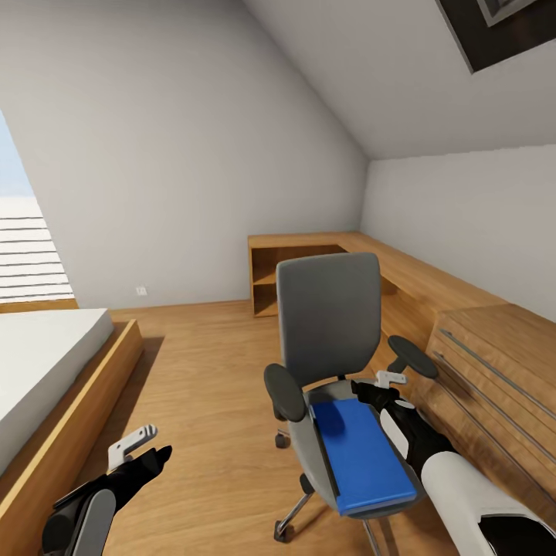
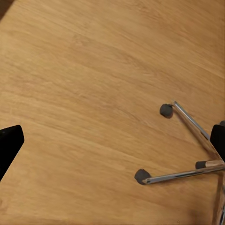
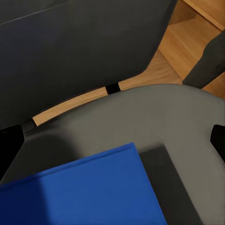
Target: In the bedroom, organize the workspace by keeping the computer under the desk, ensuring the monitor is on the desk, placing the keyboard on the desk next to the monitor, placing the mouse on the desk next to the keyboard, moving the folder from the swivel chair onto the desk next to the mouse, stacking the notebook on top of the folder with the pen on top of the notebook, and positioning the swivel chair next to the desk.
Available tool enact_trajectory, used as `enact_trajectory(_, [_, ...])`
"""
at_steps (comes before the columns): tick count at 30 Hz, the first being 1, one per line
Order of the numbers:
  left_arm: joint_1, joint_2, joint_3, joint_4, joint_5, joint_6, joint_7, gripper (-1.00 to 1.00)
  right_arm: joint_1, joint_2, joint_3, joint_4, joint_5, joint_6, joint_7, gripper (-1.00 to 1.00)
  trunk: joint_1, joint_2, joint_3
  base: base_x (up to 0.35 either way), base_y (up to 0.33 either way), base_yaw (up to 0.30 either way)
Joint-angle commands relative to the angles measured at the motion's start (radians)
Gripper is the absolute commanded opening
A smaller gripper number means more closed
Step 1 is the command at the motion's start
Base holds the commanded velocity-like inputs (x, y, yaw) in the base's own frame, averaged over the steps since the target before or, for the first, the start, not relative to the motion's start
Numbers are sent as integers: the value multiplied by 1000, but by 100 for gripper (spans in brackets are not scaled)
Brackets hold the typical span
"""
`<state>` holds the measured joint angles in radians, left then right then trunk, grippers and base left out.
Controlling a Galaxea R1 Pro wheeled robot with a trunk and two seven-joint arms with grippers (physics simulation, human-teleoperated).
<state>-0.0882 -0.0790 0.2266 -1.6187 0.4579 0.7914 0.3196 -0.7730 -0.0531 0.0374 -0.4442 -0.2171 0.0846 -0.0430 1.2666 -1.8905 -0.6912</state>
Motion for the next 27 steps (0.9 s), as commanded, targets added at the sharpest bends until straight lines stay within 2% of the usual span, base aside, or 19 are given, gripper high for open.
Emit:
enact_trajectory(1, [-1, -1, 1, -1, 11, 4, 7, 100, 0, -1, 4, -2, -8, 6, -5, 100, 0, 0, -1, 0, 0, 0])
enact_trajectory(7, [-1, -1, 0, -1, 11, 6, 6, 100, 0, 1, 6, -1, -8, 7, -4, 100, 0, 0, -1, 0, 0, 0])
enact_trajectory(11, [-1, -1, 0, -1, 11, 6, 6, 100, 0, 12, 8, -1, -6, 7, -3, 100, 0, 0, -1, 37, 1, 0])
enact_trajectory(19, [-1, 1, 6, -1, 10, 3, 6, 100, 0, 22, 9, -1, -4, 7, -2, 100, 0, 0, -1, 225, 56, 0])
enact_trajectory(27, [-1, 6, 30, -1, 10, 2, 4, 100, 1, 22, 10, 0, -4, 22, -3, 100, 0, 0, -1, 76, 20, 0])
